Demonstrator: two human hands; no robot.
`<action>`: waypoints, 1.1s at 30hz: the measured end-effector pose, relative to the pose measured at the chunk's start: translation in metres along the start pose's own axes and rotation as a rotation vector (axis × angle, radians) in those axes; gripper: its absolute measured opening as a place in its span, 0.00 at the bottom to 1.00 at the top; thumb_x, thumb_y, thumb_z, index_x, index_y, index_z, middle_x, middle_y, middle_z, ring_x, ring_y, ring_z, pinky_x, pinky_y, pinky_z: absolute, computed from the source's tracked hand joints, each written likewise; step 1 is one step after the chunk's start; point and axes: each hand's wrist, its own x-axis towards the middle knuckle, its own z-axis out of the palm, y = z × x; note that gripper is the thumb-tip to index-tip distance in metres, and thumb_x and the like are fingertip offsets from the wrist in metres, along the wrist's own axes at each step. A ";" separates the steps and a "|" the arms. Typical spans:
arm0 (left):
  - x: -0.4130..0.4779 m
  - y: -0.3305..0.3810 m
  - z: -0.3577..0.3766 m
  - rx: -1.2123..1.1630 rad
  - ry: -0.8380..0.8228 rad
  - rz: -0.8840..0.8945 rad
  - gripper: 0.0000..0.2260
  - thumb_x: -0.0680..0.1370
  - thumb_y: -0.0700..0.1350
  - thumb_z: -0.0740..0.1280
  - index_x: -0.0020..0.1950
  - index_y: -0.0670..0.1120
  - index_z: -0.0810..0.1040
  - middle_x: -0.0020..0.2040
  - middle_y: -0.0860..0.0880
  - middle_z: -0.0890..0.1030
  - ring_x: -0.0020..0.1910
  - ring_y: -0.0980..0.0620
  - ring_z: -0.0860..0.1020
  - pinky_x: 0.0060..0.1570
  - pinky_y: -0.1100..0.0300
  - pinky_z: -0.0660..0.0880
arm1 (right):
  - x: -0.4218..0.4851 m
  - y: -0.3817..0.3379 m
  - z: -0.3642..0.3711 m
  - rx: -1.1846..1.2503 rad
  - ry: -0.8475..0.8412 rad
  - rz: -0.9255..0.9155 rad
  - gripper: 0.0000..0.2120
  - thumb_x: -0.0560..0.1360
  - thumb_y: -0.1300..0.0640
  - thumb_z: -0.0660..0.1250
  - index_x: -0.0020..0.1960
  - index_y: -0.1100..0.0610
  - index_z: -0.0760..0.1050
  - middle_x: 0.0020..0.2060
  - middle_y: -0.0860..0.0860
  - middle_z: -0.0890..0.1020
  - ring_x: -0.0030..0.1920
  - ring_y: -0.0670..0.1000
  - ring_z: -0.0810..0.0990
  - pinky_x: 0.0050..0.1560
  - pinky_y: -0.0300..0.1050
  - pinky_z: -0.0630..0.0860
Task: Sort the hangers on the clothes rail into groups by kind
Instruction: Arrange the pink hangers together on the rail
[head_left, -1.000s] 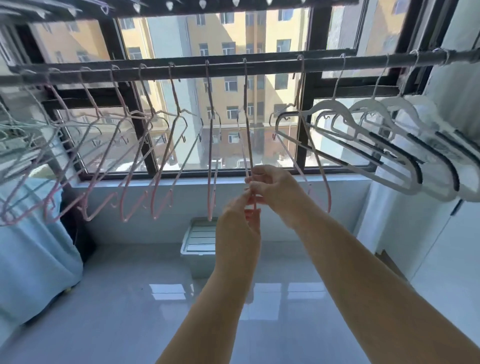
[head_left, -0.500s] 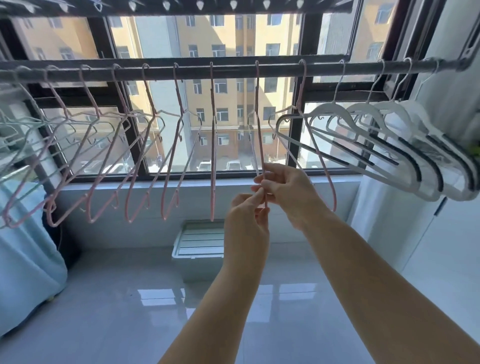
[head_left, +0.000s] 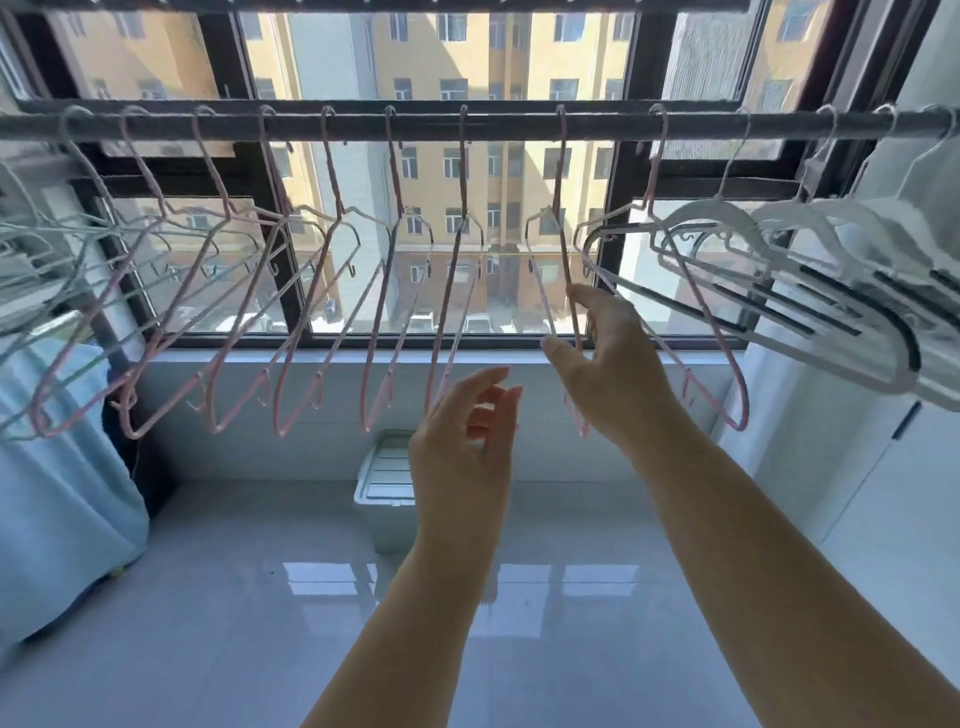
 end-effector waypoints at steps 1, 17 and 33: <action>0.001 0.002 -0.004 -0.007 0.056 0.039 0.09 0.73 0.44 0.69 0.46 0.60 0.78 0.39 0.55 0.80 0.34 0.58 0.78 0.36 0.71 0.73 | 0.000 -0.007 0.001 -0.015 0.007 -0.049 0.25 0.76 0.58 0.64 0.71 0.55 0.62 0.68 0.51 0.67 0.68 0.49 0.66 0.62 0.33 0.60; 0.023 -0.038 -0.049 0.477 0.085 0.112 0.18 0.76 0.40 0.58 0.66 0.44 0.69 0.65 0.44 0.73 0.65 0.51 0.68 0.66 0.69 0.57 | 0.016 -0.056 0.089 0.417 -0.329 0.242 0.22 0.79 0.59 0.57 0.71 0.61 0.58 0.63 0.55 0.74 0.50 0.48 0.76 0.51 0.42 0.72; 0.045 -0.043 -0.077 0.500 -0.059 0.022 0.18 0.78 0.41 0.60 0.68 0.47 0.68 0.61 0.47 0.74 0.54 0.53 0.75 0.50 0.74 0.63 | 0.031 -0.053 0.136 0.596 -0.264 0.318 0.27 0.75 0.60 0.65 0.71 0.62 0.58 0.48 0.54 0.79 0.54 0.55 0.78 0.62 0.50 0.72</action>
